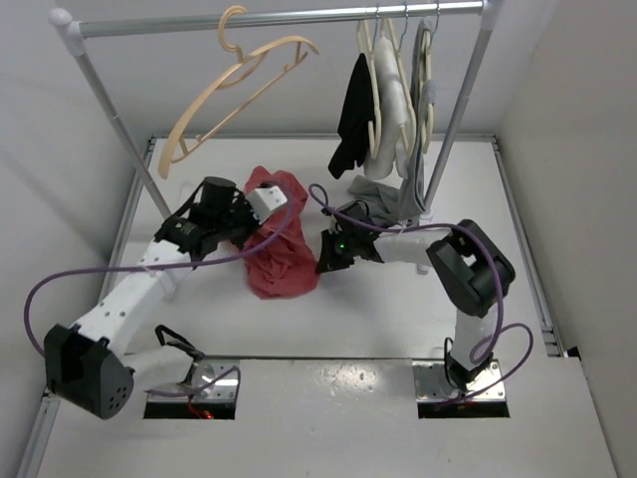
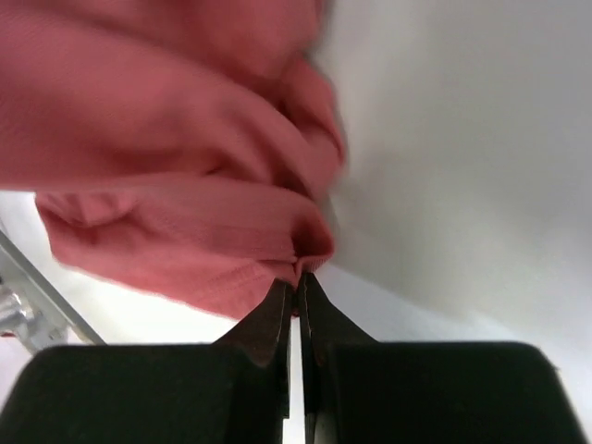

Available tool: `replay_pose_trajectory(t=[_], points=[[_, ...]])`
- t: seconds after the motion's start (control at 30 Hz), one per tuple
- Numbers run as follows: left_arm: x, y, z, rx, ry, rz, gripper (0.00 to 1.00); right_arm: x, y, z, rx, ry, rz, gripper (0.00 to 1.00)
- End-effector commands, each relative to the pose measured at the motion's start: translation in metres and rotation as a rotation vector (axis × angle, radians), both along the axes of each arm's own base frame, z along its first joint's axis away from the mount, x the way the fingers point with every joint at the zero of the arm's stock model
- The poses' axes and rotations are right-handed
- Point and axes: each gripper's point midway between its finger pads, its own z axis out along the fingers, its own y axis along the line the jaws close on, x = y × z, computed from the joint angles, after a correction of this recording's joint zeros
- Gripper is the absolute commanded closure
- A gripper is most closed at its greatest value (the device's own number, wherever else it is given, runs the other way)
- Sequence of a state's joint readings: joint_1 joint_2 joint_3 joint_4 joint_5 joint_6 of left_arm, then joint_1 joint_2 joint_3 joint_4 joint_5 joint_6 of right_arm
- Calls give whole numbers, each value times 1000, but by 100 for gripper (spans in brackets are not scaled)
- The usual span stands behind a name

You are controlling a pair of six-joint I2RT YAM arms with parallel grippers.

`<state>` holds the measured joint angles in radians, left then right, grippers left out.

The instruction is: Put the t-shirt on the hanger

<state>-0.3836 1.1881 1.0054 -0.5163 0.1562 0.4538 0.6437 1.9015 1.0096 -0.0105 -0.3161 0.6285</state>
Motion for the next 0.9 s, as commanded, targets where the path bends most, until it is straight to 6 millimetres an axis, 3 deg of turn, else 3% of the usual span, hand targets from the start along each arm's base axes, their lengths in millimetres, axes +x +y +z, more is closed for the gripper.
replay_pose_trajectory(t=[0.0,0.07,0.1,0.17,0.37,0.4,0.47,0.57,0.6,0.63,0.7,0.73,0.8,0.87], points=[[-16,9,58,-86,-122,7,100,8,-31,39,-52,-138,-86,100],[-21,17,72,-82,-181,14,100,-6,-53,38,-104,-144,-120,100],[-24,21,80,-73,-215,12,100,-9,-64,54,-121,-186,-141,100],[-38,23,87,-77,-232,-13,100,-22,-80,57,-142,-192,-156,100],[-79,8,121,-129,-178,-158,100,-51,-95,108,-126,-266,-117,100],[-84,7,121,-132,-157,-169,100,-51,-98,124,-111,-309,-120,100],[-90,-1,115,-154,-124,-186,100,-55,-107,131,-133,-321,-128,100],[-86,-1,66,-127,-25,-150,100,-58,-112,127,-153,-320,-124,99],[-84,5,50,-92,-7,-130,100,-64,-108,118,-150,-291,-74,70],[-84,7,20,-70,33,-118,100,-67,-106,115,-156,-268,-45,50],[-82,9,1,-52,36,-115,100,-77,-102,104,-196,-212,15,21],[-82,9,-13,-52,36,-115,100,-75,-100,112,-189,-222,13,15],[-84,10,-16,-59,-5,-122,100,-71,-96,134,-162,-293,43,7],[-87,12,-31,-65,-6,-120,100,-72,-93,149,-154,-329,71,6]])
